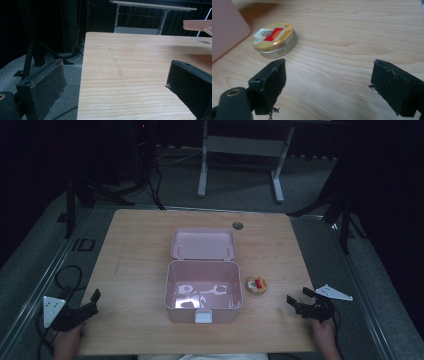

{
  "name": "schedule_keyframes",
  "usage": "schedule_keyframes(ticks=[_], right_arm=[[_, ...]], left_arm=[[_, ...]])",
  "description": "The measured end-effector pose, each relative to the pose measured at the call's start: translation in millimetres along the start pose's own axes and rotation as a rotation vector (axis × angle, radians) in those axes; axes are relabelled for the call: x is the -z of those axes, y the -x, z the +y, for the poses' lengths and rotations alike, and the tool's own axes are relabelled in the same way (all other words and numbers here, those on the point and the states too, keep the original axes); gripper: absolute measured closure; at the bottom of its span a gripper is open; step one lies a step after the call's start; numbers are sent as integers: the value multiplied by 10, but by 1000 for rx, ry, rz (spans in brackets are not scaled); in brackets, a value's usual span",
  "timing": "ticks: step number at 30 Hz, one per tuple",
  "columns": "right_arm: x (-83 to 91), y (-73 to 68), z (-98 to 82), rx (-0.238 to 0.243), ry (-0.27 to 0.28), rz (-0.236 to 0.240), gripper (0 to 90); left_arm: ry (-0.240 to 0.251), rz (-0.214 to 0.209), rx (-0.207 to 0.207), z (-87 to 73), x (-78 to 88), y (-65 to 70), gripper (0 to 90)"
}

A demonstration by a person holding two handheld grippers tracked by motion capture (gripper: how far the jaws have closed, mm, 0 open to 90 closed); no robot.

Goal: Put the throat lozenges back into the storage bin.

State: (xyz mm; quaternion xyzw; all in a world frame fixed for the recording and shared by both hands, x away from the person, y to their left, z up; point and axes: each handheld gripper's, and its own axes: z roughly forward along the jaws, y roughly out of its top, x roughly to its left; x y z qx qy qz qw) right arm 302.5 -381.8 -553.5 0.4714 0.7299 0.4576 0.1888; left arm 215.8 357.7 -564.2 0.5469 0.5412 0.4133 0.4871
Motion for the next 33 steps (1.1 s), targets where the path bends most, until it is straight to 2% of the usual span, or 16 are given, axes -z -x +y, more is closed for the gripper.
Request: schedule_keyframes(ticks=[2,8,11,12,13,15,17,19,20,21,24,27,28,29,31,33], right_arm=[[4,1,-3,-1,9,-2,126],[-16,-11,4,46,-30,69,126],[-24,-28,5,114,-57,144,130],[-37,-30,18,137,-98,195,130],[-50,-39,43,192,-146,239,132],[-58,-65,99,259,-227,273,133],[-42,-109,184,326,-283,274,133],[-30,-170,286,385,-371,301,133],[-27,-197,323,410,-401,302,133],[-20,-248,383,458,-447,304,133],[-33,-363,498,538,-562,321,134],[-96,-520,575,644,-760,325,137],[-113,-557,580,675,-804,329,137],[-139,-617,588,722,-877,332,136],[-175,-696,604,804,-942,317,134],[-201,-764,635,875,-975,305,135]], left_arm=[[0,-1,0,0,0,-1,25],[0,1,0,0,-1,1,25],[-1,3,0,1,-1,2,25],[-3,4,-1,2,-1,1,25],[-5,3,-2,2,-2,1,24],[-5,3,-2,2,-3,2,25],[-6,4,-3,3,-3,3,25],[-8,4,-4,3,-3,2,24],[-8,4,-3,4,-4,2,25],[-8,4,-3,4,-4,2,25],[-8,5,-2,4,-4,2,25],[-7,6,-5,3,-3,5,25],[-7,6,-6,3,-4,6,25],[-7,6,-6,3,-4,6,25],[-7,7,-5,3,-3,5,25],[-8,6,-5,3,-4,5,25]])
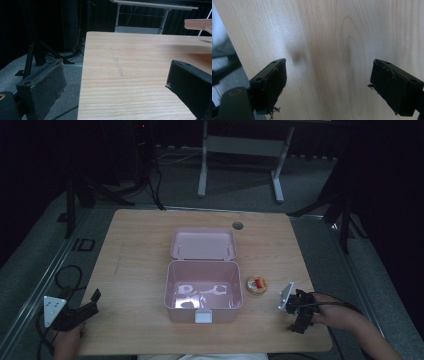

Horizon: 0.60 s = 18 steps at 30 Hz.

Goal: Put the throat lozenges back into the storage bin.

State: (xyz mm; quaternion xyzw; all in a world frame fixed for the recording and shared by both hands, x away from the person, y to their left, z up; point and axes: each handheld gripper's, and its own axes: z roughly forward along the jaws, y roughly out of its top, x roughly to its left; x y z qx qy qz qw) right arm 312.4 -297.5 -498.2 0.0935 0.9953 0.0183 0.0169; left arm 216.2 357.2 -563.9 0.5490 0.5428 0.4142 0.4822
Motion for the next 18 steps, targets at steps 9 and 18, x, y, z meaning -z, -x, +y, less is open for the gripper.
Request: schedule_keyframes(ticks=[9,18], right_arm=[[156,-48,292,108,-109,112,133],[306,-27,523,193,-102,131,156]], left_arm=[[-4,-5,3,2,-5,-4,25],[-3,-9,1,2,-3,-5,25]])
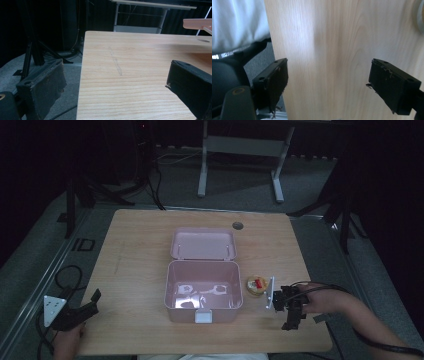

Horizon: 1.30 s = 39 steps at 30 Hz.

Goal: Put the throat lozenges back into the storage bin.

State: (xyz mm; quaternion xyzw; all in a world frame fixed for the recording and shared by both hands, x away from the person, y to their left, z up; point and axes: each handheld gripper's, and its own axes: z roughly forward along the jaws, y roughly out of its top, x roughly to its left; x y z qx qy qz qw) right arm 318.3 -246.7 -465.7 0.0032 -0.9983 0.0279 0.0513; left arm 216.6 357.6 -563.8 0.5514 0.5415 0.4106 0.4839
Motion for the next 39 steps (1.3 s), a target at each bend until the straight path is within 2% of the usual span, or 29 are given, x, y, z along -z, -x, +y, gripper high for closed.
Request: schedule_keyframes(ticks=[2,4,8,13,16,23,28,35,38,39], right_arm=[[59,18,48,20,20,-3,156],[117,42,93,51,28,-31,156],[212,164,189,53,21,-63,156],[311,340,303,59,-14,-99,155],[393,460,364,51,-14,-125,155],[564,733,451,18,6,-145,155],[755,881,498,-2,18,-175,154],[1009,918,572,-16,36,-176,137],[1019,924,592,-30,47,-157,137],[976,930,610,-27,41,-153,137]], left_arm=[[1,1,0,-1,3,0,25],[1,1,0,-1,3,0,24],[3,2,0,-1,4,1,24],[5,1,1,-2,4,0,25],[5,1,1,-2,5,0,24],[6,-2,2,-3,5,-2,25],[6,-3,1,-3,5,-2,25],[6,-5,1,-3,5,-2,25],[5,-9,0,-2,5,-3,25],[6,-8,0,-3,5,-3,25]])
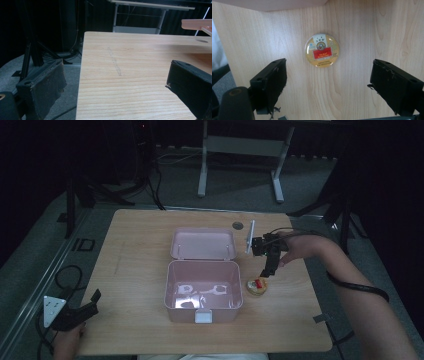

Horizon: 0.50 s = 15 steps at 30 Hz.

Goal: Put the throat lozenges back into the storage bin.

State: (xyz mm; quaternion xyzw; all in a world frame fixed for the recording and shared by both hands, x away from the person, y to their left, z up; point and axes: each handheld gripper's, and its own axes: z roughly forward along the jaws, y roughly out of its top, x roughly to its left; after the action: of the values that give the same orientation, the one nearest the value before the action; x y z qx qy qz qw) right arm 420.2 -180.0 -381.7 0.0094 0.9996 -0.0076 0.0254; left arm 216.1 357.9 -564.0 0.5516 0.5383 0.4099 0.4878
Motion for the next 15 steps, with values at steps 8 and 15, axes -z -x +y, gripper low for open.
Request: schedule_keyframes(ticks=[8,15], right_arm=[[-472,35,22,10,-19,42,136],[-929,65,-20,4,-52,64,148]], left_arm=[[-2,-1,1,1,-1,-1,25],[-5,-1,-1,2,-2,-1,25]])
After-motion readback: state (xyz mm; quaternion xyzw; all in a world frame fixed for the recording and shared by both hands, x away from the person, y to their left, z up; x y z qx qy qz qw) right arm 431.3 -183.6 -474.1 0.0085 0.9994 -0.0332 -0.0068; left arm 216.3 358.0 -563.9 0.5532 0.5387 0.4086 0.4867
